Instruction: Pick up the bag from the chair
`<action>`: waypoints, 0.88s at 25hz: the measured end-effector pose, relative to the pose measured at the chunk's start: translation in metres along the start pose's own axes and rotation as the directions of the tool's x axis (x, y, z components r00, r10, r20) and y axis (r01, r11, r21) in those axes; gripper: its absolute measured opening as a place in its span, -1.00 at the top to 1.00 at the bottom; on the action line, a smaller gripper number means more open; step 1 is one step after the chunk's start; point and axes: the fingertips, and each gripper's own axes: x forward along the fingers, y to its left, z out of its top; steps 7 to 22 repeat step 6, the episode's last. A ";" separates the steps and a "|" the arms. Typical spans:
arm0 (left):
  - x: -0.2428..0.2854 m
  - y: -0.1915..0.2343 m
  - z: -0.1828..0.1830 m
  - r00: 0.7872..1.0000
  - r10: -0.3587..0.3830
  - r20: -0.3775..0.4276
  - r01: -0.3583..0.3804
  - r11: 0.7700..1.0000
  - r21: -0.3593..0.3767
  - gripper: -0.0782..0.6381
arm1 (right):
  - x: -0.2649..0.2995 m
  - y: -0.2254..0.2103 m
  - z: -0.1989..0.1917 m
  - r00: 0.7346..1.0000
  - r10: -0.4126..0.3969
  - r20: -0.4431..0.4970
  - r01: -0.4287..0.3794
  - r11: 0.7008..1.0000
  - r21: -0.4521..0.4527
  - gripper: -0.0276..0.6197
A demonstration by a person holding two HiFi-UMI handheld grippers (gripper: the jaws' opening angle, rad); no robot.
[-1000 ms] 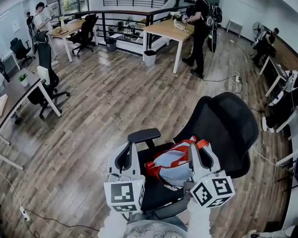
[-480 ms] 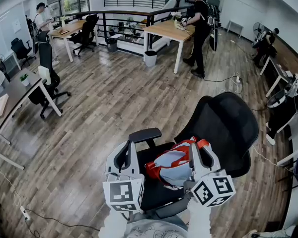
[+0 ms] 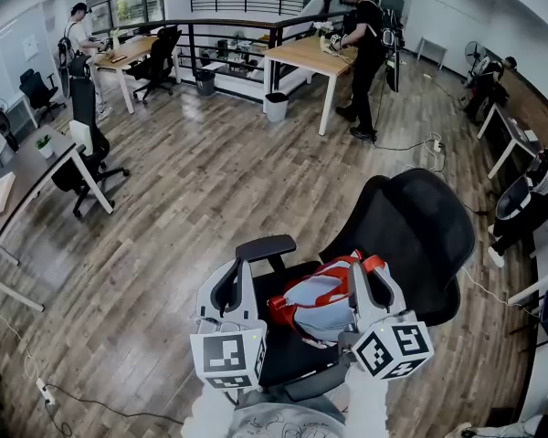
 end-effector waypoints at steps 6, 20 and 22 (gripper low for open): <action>-0.002 0.000 -0.002 1.000 -0.003 0.000 0.003 1.000 0.003 0.76 | 0.000 -0.003 -0.006 1.000 -0.011 -0.005 0.011 1.000 0.007 0.73; -0.002 0.000 -0.002 1.000 -0.003 0.000 0.003 1.000 0.003 0.76 | 0.000 -0.003 -0.006 1.000 -0.011 -0.005 0.011 1.000 0.007 0.73; -0.002 0.000 -0.002 1.000 -0.003 0.000 0.003 1.000 0.003 0.76 | 0.000 -0.003 -0.006 1.000 -0.011 -0.005 0.011 1.000 0.007 0.73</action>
